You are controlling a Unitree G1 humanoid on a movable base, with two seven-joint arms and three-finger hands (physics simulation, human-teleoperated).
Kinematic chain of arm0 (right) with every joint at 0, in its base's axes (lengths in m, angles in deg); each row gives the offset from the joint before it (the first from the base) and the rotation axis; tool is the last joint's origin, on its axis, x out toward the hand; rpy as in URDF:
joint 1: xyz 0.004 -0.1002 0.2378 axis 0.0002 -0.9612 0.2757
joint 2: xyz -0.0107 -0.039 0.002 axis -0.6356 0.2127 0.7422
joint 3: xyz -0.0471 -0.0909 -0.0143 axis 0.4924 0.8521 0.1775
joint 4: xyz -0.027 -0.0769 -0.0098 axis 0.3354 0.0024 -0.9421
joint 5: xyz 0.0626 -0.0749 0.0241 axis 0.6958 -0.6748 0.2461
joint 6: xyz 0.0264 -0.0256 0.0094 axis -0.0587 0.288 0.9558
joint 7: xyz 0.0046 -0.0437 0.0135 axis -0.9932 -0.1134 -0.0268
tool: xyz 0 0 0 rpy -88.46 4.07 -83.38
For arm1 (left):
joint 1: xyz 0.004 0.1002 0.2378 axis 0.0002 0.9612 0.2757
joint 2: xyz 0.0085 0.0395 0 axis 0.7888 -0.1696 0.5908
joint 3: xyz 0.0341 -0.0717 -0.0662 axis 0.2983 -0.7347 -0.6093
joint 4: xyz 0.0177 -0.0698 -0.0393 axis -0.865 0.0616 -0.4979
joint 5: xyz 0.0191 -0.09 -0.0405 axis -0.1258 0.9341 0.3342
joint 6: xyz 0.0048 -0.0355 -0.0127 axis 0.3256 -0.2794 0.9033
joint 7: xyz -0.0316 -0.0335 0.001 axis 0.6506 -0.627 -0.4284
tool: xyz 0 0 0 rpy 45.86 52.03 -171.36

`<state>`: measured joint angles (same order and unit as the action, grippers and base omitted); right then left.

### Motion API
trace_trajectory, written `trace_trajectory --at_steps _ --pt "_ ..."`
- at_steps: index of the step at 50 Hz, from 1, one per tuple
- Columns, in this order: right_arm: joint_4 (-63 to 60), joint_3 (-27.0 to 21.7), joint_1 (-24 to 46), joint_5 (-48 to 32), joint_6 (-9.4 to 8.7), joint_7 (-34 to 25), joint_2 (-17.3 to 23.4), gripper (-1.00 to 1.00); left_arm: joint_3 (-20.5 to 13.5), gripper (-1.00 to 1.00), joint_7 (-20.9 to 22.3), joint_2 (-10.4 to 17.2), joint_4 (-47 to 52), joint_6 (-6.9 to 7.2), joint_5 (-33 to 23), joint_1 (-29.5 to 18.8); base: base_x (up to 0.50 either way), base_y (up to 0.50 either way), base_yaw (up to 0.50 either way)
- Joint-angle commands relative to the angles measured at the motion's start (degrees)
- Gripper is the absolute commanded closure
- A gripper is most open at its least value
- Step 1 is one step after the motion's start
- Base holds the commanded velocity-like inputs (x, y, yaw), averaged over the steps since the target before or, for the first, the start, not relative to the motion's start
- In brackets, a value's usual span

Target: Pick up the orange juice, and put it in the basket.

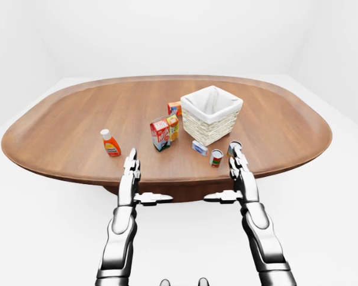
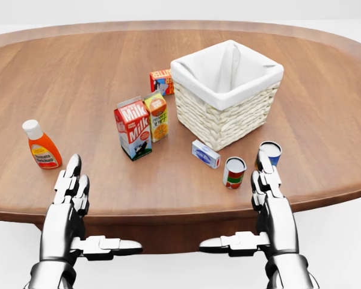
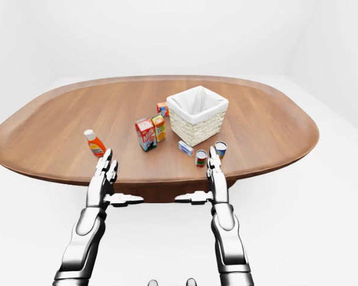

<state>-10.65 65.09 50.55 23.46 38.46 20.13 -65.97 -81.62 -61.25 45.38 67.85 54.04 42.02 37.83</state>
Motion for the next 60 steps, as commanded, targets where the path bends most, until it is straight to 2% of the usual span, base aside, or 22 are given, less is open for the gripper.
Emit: trace_trajectory --at_steps 1,11,13,16,17,18,20,21,22,24,25,27,28,30,33,36,39,40,43,46,54,60 --pt "-1.03 -0.64 -0.33 0.31 -0.80 -1.65 0.45 -1.00 -1.33 -1.00 1.54 0.66 -0.08 -0.32 0.84 -0.01 0.00 0.00 0.00" --pt "-1.73 -0.85 0.10 0.10 -1.24 -1.12 0.45 -1.00 -1.64 -1.00 1.57 0.60 0.07 -1.06 1.65 -0.29 0.00 0.00 0.00" --pt "-3.33 -0.92 -0.04 0.04 -1.80 -0.45 0.26 -1.00 -1.99 -1.00 0.53 0.37 0.91 0.56 2.20 -0.98 0.00 0.00 0.00" --pt "-6.63 0.00 -1.11 -0.21 -2.52 0.17 -0.28 -1.00 -2.26 -1.00 -1.64 0.01 4.29 4.56 3.43 -1.60 0.00 0.00 0.00" --pt "-9.34 0.70 -1.87 -0.80 -2.80 0.78 -0.58 -1.00 -2.46 -1.00 -1.59 -0.24 6.07 3.51 4.81 -1.61 0.00 0.00 0.00" --pt "-11.34 1.28 -2.20 -0.82 -2.56 0.90 -0.81 -1.00 -2.77 -1.00 -4.07 -0.25 8.87 5.13 4.99 -1.91 0.00 0.00 0.00" --pt "-13.92 1.69 -2.31 -1.56 -2.87 2.01 -0.82 -1.00 -2.92 -1.00 -4.25 0.09 14.57 5.13 7.89 -2.69 0.00 0.00 0.00" --pt "-17.23 2.68 -3.27 -2.08 -1.17 1.68 -0.83 -1.00 -3.16 -1.00 -3.88 0.77 18.32 5.13 9.17 -3.36 0.00 0.00 0.00" --pt "-19.99 2.86 -3.69 -1.44 -1.99 1.75 -1.11 -1.00 -3.18 -1.00 -4.04 0.95 19.59 5.13 8.64 -2.95 0.00 0.00 0.00" --pt "-25.85 4.05 -5.32 -2.27 1.79 2.02 -1.12 -1.00 -4.22 -1.00 -4.79 1.12 20.12 5.13 8.88 -3.34 0.00 0.00 0.00" --pt "-30.28 4.98 -6.40 -3.55 2.86 3.18 -1.47 -1.00 -5.45 -1.00 -2.07 2.63 21.04 5.13 11.88 -4.75 0.00 0.00 0.00" --pt "-35.62 5.86 -7.56 -3.11 -1.10 3.73 -1.49 -1.00 -8.54 -1.00 -5.04 1.26 22.83 5.13 14.19 -4.56 0.00 0.00 0.00" --pt "-35.87 6.09 -7.71 -3.47 -1.09 4.03 -1.28 -1.00 -9.04 -1.00 -5.24 1.38 23.34 5.13 16.16 -4.63 0.00 0.00 0.00" --pt "-36.18 7.03 -8.61 -3.82 0.10 4.17 -1.03 -1.00 -8.49 -1.00 -6.83 2.33 25.08 5.13 13.54 -3.42 0.00 0.00 0.00" --pt "-37.87 8.21 -9.98 -2.93 0.89 4.70 -0.99 -1.00 -12.18 -1.00 -5.96 2.91 30.43 5.13 20.12 -1.98 0.00 0.00 0.00" --pt "-42.68 9.48 -11.25 -1.54 -1.17 5.46 -0.76 -1.00 -12.61 -1.00 -5.20 2.59 33.60 5.13 21.74 0.02 0.00 0.00 0.00" --pt "-45.08 10.13 -11.59 -1.94 -1.97 6.07 -0.33 -1.00 -13.47 -1.00 -5.69 1.88 33.18 5.13 24.15 -0.28 0.00 0.00 0.00" --pt "-45.70 10.23 -11.61 -0.73 -1.34 5.77 -0.24 -1.00 -13.48 -1.00 -5.85 2.10 33.33 5.13 24.63 -0.25 0.00 0.00 0.00" --pt "-48.83 9.29 -11.38 1.11 -3.77 5.25 0.16 -1.00 -12.26 -1.00 -6.29 2.47 33.41 5.13 23.78 0.21 0.00 0.00 0.00" --pt "-51.02 10.95 -12.55 0.65 -4.56 5.21 0.45 -1.00 -12.50 -1.00 -6.59 2.39 33.41 5.13 24.12 0.08 0.00 0.00 0.00" --pt "-51.30 13.56 -13.75 -3.30 -1.71 5.69 1.77 -1.00 -12.39 -1.00 -6.88 2.44 33.19 5.13 24.20 0.26 0.00 0.00 0.00" --pt "-51.54 14.13 -13.60 -4.26 -2.48 5.34 1.90 -1.00 -12.30 -1.00 -6.78 2.49 32.85 5.13 24.12 0.23 0.00 0.00 0.00"
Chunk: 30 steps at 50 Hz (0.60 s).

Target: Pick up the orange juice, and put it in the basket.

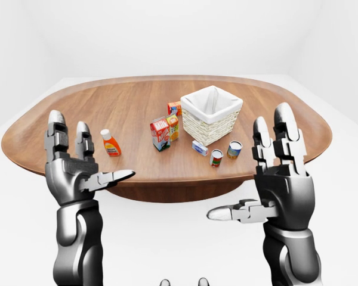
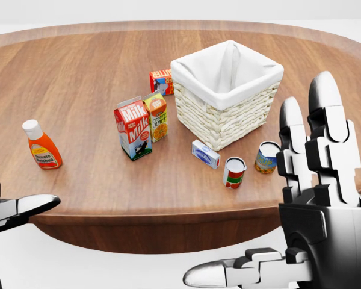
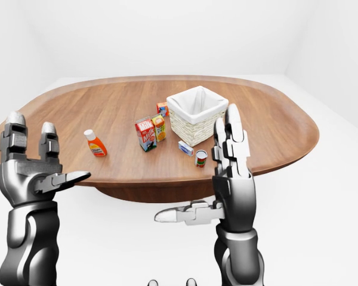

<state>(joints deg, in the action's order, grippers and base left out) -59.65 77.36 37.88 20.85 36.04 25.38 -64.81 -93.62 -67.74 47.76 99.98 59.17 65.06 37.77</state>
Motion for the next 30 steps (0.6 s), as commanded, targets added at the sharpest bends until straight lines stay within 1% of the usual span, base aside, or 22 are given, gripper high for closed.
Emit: trace_trajectory --at_steps 1,2,3,4,5,15,18,26,30 --pt "-2.19 1.87 -0.89 -2.27 -0.28 0.24 0.74 -1.00 -0.28 -1.00 -0.29 0.10 0.66 0.00 1.06 0.29 0.00 0.00 0.00" --pt "-2.22 1.87 -0.86 -2.64 -0.49 0.32 0.71 -1.00 -0.25 -1.00 -0.30 0.08 0.70 0.00 1.06 0.30 0.00 0.00 0.00" --pt "-2.26 2.06 -0.96 -2.84 -0.12 0.17 0.80 -1.00 -0.24 -1.00 -0.30 0.07 0.69 0.00 1.05 0.30 0.27 0.00 0.00" --pt "-2.33 2.11 -0.97 -3.12 -0.21 0.24 0.77 -1.00 -0.23 -1.00 -0.30 0.07 0.67 0.00 1.04 0.30 0.45 0.00 0.00" --pt "-2.32 1.85 -0.58 -3.16 -1.10 0.27 0.65 -1.00 -0.23 -1.00 -0.33 0.07 0.68 0.00 1.05 0.29 0.50 0.00 0.00" --pt "-2.63 1.79 -0.77 -3.82 -1.11 -0.05 0.66 -1.00 -0.25 -1.00 -0.30 0.09 0.44 0.00 1.08 0.23 0.50 0.00 0.00" --pt "-2.51 2.34 -1.05 -4.20 -0.78 0.00 0.74 -1.00 -0.22 -1.00 -0.29 0.09 0.42 0.00 1.08 0.24 0.50 0.00 0.00" --pt "-2.96 2.71 -0.97 -4.44 -1.20 0.02 0.85 -1.00 -0.27 -1.00 -0.41 0.04 0.66 0.00 1.23 0.32 0.50 0.00 0.00" --pt "-3.36 3.11 -0.65 -4.95 -1.94 0.16 0.80 -1.00 -0.34 -1.00 -0.38 0.07 0.51 0.00 1.29 0.26 0.50 0.00 0.00"
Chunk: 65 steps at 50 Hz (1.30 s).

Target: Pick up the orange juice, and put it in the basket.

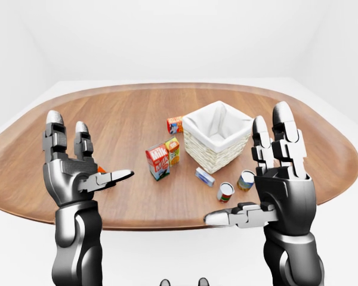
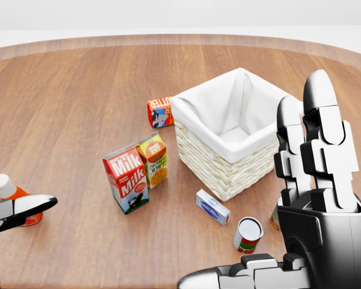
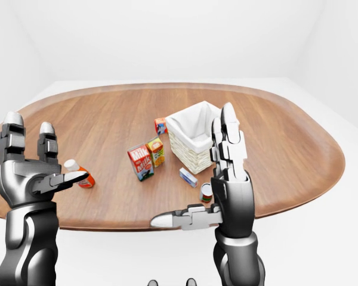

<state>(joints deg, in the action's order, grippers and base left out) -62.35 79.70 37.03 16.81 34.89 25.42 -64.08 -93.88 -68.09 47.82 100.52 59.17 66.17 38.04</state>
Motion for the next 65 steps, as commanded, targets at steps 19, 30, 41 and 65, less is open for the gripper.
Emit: trace_trajectory --at_steps 19,30,41,65 --pt "-0.96 0.53 0.66 -0.77 -1.22 0.03 -0.10 -1.00 -0.06 -1.00 -0.30 0.03 0.08 0.00 0.32 -0.01 0.50 0.00 0.00" --pt "-0.66 0.61 0.85 -2.68 -1.49 -0.14 0.04 -1.00 -0.16 -1.00 -0.18 0.07 0.08 0.00 0.38 -0.01 0.48 0.15 0.00" --pt "-1.01 0.61 0.18 -1.59 -1.11 -0.61 0.22 -1.00 -0.21 -1.00 -0.12 0.16 -0.20 0.00 0.45 -0.22 0.23 0.50 0.00" --pt "1.74 1.01 1.49 -5.02 -1.49 0.42 -0.47 -1.00 -0.14 -1.00 -0.18 0.12 -0.09 0.00 0.45 -0.16 0.10 0.18 0.00"
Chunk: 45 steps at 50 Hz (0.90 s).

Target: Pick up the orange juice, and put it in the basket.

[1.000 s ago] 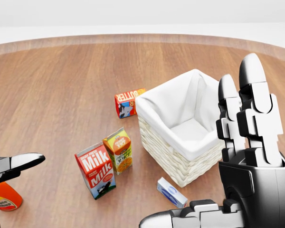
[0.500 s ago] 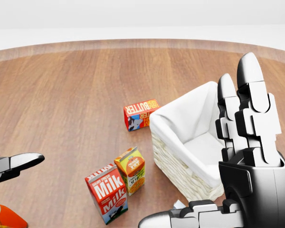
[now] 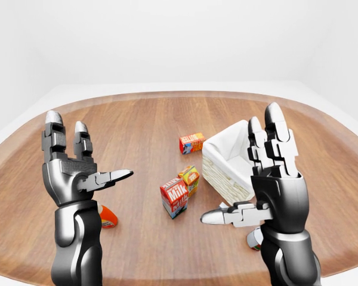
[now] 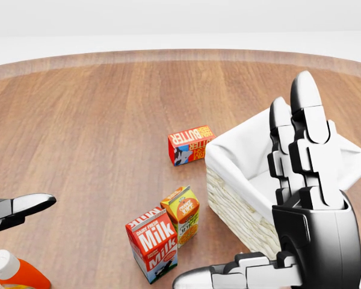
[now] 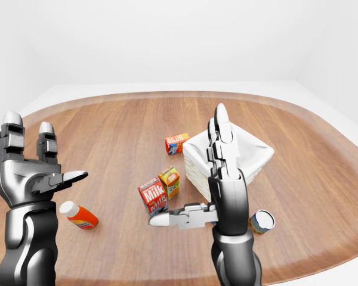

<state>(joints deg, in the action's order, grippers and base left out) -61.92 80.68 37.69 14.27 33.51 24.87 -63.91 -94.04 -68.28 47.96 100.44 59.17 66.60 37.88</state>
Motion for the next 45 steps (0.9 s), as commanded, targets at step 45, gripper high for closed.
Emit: trace_trajectory --at_steps 45 --pt "5.57 -9.28 25.55 -19.38 -0.11 -20.96 -1.89 -1.00 0.03 -1.00 0.02 0.00 0.00 0.00 0.00 0.00 0.00 0.00 0.00"
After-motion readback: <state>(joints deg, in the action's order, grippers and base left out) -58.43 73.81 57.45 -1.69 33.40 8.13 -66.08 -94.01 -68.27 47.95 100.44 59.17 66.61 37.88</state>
